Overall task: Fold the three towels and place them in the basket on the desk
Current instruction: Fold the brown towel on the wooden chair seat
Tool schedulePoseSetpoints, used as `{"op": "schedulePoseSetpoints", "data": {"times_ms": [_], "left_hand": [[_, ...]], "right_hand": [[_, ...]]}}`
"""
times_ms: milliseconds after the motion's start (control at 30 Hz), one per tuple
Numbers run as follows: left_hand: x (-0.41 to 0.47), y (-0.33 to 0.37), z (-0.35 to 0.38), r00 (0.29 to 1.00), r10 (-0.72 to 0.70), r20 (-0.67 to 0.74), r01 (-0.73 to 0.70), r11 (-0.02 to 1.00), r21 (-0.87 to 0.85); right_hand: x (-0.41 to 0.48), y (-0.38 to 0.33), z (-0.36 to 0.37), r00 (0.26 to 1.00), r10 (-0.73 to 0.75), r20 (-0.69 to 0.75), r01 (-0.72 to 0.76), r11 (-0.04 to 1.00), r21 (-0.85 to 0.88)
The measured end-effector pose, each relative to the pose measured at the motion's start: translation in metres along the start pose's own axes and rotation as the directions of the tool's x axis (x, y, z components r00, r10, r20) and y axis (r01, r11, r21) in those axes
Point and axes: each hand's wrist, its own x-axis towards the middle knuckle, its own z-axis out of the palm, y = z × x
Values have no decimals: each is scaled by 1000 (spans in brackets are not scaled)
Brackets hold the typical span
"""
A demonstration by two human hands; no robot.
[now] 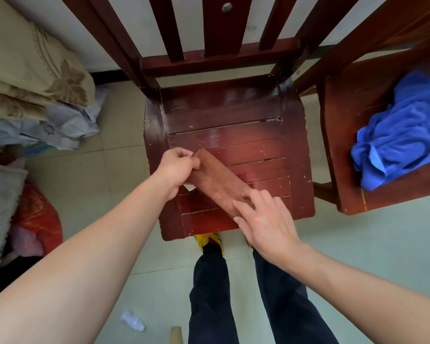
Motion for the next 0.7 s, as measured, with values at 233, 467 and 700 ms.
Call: {"op": "schedulePoseSetpoints", "data": {"times_ms": [233, 467, 700], "left_hand": [[-9, -16, -5, 676, 722, 148, -449, 244, 860], [-16, -19, 1, 687, 476, 550, -535, -181, 825], [3, -25, 2, 698, 495, 518, -528, -133, 839]], "right_hand": [[10, -15, 26, 970, 86, 226, -120, 983, 142], [40, -14, 23, 899, 158, 409, -201, 977, 65], [42, -21, 42, 915, 192, 356, -189, 981, -44]]}}
